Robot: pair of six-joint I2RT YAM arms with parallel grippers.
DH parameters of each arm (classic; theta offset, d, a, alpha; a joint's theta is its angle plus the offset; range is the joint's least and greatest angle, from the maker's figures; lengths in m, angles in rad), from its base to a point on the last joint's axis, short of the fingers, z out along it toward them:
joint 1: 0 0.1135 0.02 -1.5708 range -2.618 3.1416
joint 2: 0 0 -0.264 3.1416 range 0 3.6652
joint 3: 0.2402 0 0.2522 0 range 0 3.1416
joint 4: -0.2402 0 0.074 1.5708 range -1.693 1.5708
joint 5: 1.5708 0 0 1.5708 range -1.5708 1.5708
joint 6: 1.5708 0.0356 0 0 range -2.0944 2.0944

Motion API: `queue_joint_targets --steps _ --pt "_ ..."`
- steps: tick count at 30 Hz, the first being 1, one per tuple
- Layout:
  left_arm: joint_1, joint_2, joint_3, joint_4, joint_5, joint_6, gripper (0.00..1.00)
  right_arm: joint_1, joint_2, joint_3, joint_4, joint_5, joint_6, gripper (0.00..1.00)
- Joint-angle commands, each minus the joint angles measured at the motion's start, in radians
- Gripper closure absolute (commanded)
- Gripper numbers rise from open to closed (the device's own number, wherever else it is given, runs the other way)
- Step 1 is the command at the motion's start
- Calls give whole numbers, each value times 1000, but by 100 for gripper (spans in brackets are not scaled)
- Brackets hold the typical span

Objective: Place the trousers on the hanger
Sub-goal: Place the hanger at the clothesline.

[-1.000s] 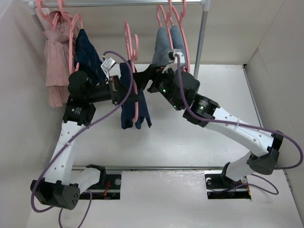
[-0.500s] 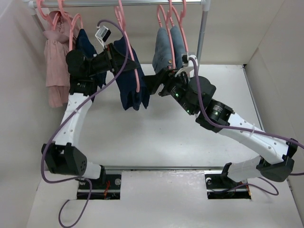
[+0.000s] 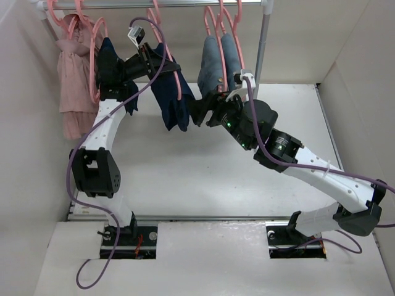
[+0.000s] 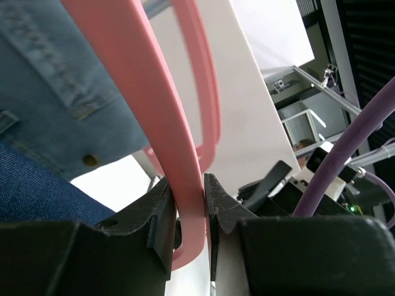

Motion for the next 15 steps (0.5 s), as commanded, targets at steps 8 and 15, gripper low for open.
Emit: queue_joint_targets --steps 8,15 --pt "40 -30 10 121 -6 11 98 -3 -24 -8 12 6 -23 21" --pt "80 -143 -135 245 41 26 19 -3 -24 -17 -10 -4 -32 20"
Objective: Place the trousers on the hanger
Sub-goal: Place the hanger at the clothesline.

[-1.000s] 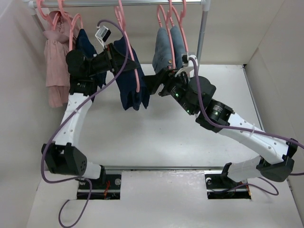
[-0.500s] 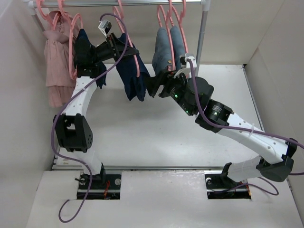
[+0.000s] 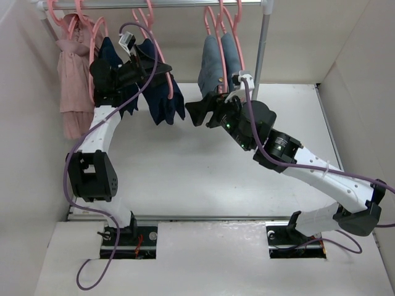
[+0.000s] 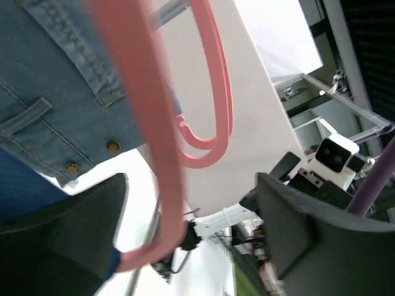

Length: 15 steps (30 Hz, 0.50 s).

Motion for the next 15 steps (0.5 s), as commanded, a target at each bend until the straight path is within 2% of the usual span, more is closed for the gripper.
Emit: queue_joint_targets --steps 1,2,5,9,12,13,15 --pt "30 -128 -6 141 35 28 9 -3 -13 -9 -14 -5 -19 20" --pt "30 -128 -20 141 35 41 0 -3 -13 -9 -25 -5 -19 19" --pt "51 -157 -34 141 35 53 0 -3 -4 -9 -34 -23 -19 19" --pt "73 -199 -43 52 44 122 0 -3 5 -9 -45 -49 -19 19" --pt "84 -209 -55 -95 53 241 0 -3 5 -9 -54 -71 -19 19" --pt "93 -209 -55 -217 53 330 0 -3 5 -18 -54 -71 -19 19" --pt "93 -228 -55 -325 53 413 0 -3 5 -18 -54 -80 -19 19"
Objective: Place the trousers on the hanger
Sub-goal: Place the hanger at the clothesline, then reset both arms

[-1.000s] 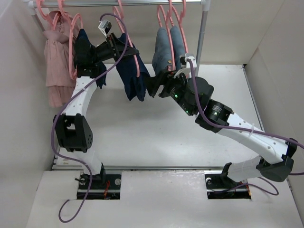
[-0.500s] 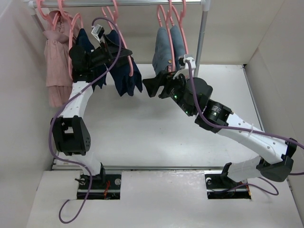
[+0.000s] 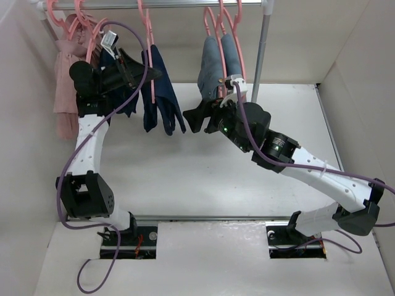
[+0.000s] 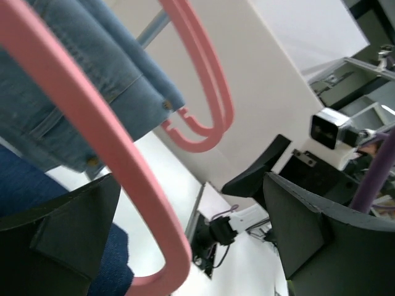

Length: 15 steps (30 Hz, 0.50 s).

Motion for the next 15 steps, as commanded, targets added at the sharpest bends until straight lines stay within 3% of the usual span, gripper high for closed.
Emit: queue_joint_targets --steps 1,2,4,6,15 --pt "11 -42 -7 -244 8 243 0 -3 0 1 1 -28 -14 19" --pt "11 -42 20 -397 -18 308 0 -3 0 1 1 -28 -14 19" --pt "11 -52 59 -530 -53 484 0 -3 -10 -8 1 -28 -14 18" --pt "11 -52 105 -658 -96 560 0 -3 -19 -8 1 -37 -14 18" --pt "11 -130 166 -855 -242 740 0 -3 -51 -47 1 -37 -14 18"
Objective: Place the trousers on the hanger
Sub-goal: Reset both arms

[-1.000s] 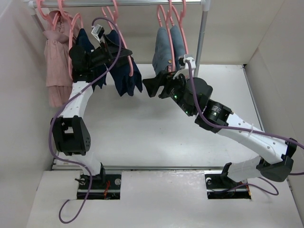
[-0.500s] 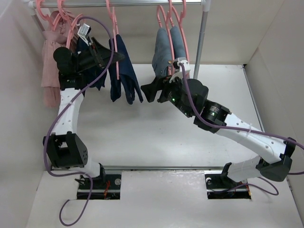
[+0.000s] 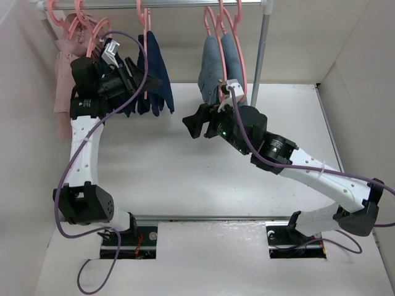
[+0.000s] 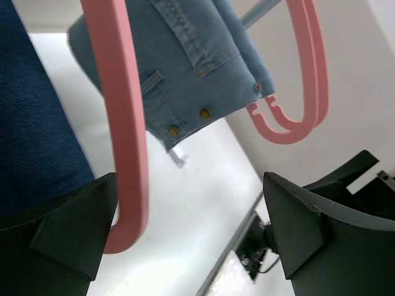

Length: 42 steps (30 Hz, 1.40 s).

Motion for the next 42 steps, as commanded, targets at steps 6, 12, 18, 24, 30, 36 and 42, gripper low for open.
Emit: queue_joint_targets --steps 6,12,18,24,30,36,42 --pt "5 -112 124 -198 -178 223 0 -2 -56 -14 19 -20 -14 18" --pt "5 -130 166 -292 -312 315 0 -2 -56 -24 19 -31 -14 18" --pt "5 -179 189 -355 -509 467 0 -2 -66 -33 19 -31 -14 18" --pt "5 -404 20 -280 -738 665 0 -2 -107 -88 -25 23 -23 0" --pt "5 -857 -502 -36 -784 792 0 -11 -116 -223 -120 89 -34 0" --pt "-4 -1155 -915 -25 -705 802 0 -31 -275 -589 -32 342 149 0" --pt "-4 -1380 -1121 53 -678 790 0 -89 -490 -842 36 488 402 0"
